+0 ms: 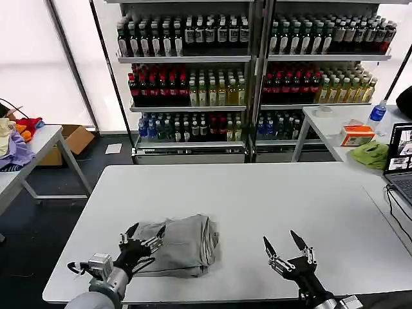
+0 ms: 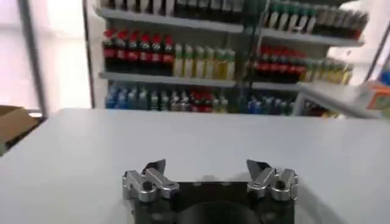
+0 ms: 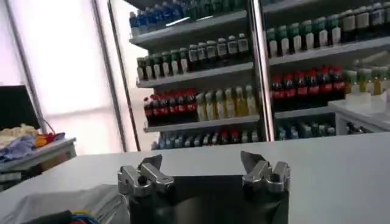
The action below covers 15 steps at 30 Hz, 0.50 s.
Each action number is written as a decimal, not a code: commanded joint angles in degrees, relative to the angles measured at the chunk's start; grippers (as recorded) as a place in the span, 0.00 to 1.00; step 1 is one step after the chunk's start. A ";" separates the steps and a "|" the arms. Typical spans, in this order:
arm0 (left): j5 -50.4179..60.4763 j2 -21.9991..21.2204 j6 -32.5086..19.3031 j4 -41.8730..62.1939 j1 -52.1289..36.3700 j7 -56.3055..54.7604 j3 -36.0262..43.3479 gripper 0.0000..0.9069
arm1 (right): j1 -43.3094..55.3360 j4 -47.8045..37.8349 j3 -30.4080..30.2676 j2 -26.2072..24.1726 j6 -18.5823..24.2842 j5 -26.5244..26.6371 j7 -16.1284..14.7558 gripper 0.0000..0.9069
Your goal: Fold and organize the clothes.
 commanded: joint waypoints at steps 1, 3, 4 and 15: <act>4.81 -0.60 3.39 8.48 1.98 -0.34 -4.49 1.00 | 0.04 -0.41 -0.08 0.20 0.28 -0.18 -0.10 1.00; 4.71 -1.25 3.99 9.43 1.16 -1.19 -3.94 1.00 | 0.02 -0.41 -0.11 0.17 0.35 -0.18 -0.16 1.00; 4.34 -1.60 4.11 9.38 0.99 -1.54 -3.81 1.00 | -0.04 -0.41 -0.04 0.15 0.36 -0.18 -0.17 1.00; 3.80 -5.58 5.37 9.26 -0.81 -2.96 -1.08 0.09 | 0.24 -1.95 -0.07 0.31 1.04 -0.43 -0.16 1.00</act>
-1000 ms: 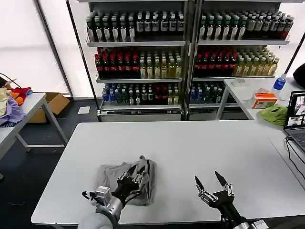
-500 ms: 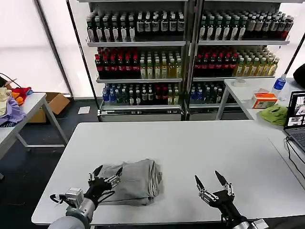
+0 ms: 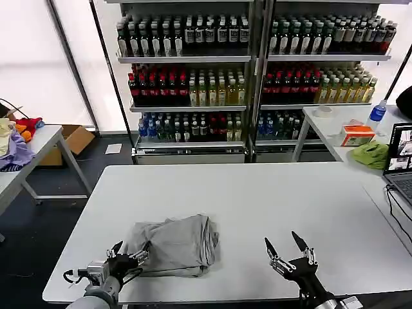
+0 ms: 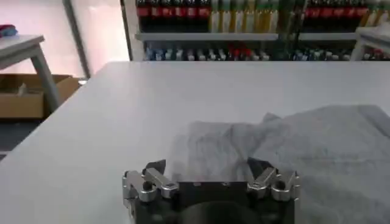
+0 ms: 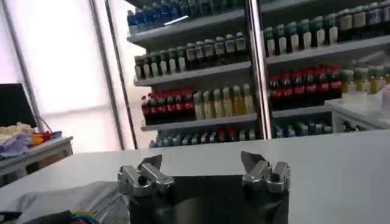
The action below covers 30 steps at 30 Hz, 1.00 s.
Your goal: Fold and organize the clothes.
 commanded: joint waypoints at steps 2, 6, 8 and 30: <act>1.07 -3.36 1.28 2.90 -1.24 -1.01 1.08 0.01 | 0.06 -0.76 0.02 0.08 0.43 -0.22 -0.01 1.00; 2.76 -4.00 0.25 2.99 -0.75 -0.85 1.43 0.01 | 0.06 -1.24 0.20 0.05 0.70 -0.05 0.02 1.00; 4.04 -4.18 -1.05 3.04 -0.24 -0.52 1.08 0.01 | 0.02 -1.58 0.26 0.07 0.96 -0.03 0.04 1.00; -12.85 2.66 -1.52 -2.68 0.85 1.73 -26.15 0.01 | 0.05 -2.43 0.47 -0.40 1.50 1.51 -0.32 1.00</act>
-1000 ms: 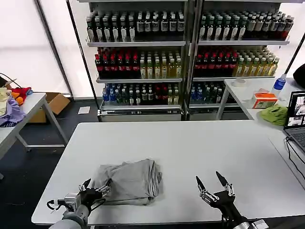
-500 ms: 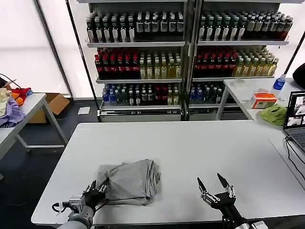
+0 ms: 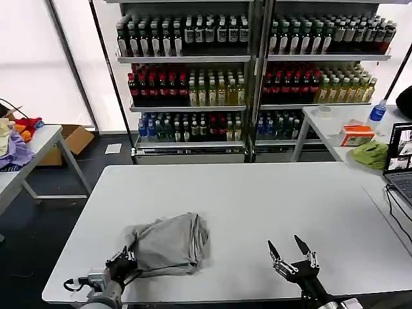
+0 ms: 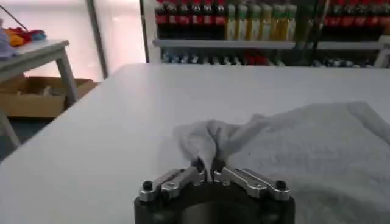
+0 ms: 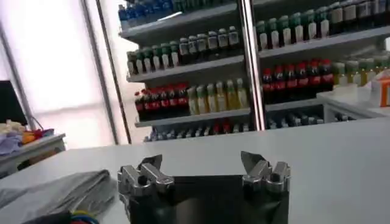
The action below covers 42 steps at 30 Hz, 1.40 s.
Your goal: Fold and organize the clothes.
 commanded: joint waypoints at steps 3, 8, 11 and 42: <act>-23.66 16.51 3.99 0.25 -0.31 0.90 -30.30 0.01 | 0.24 -0.03 -0.28 -0.12 0.28 0.59 -0.04 1.00; -33.15 24.87 7.07 2.12 1.84 0.89 -37.21 0.01 | 0.56 0.03 -0.82 -0.10 0.45 0.89 -0.03 1.00; -36.26 28.85 7.27 1.99 2.62 0.81 -37.93 0.01 | 0.26 0.20 -0.83 -0.10 0.78 1.02 -0.05 1.00; -44.76 -4.61 7.23 0.25 -24.99 -21.94 22.54 0.02 | 0.98 3.15 -1.98 -0.03 -8.74 -0.87 4.90 1.00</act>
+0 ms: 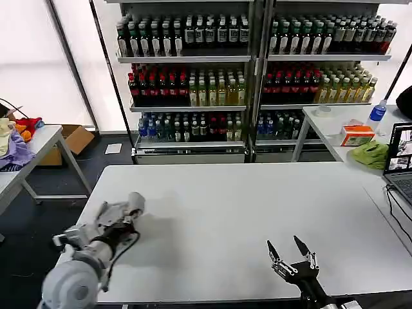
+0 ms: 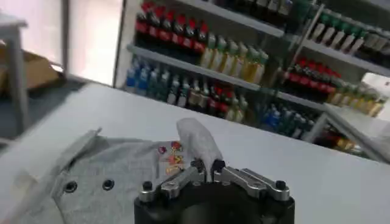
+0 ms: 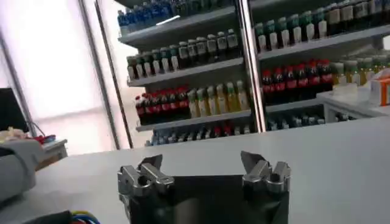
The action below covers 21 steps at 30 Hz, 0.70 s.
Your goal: Fold and organize the clothes.
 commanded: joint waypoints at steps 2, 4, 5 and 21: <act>-9.58 -18.76 0.34 7.20 -12.29 -11.49 16.50 0.02 | 2.62 1.74 -1.80 -0.76 -11.69 0.25 4.55 1.00; -9.54 -22.17 0.17 8.41 -12.65 -11.47 16.16 0.02 | 4.12 1.69 -2.59 -0.45 -14.20 1.95 6.80 1.00; -9.45 -22.73 0.30 8.99 -12.55 -11.10 16.15 0.41 | 5.06 1.70 -3.12 -0.65 -15.69 2.47 7.43 1.00; -8.63 -20.19 0.34 -3.28 -5.16 2.75 4.76 1.00 | 30.60 -8.74 -23.92 2.31 -25.49 12.67 20.13 1.00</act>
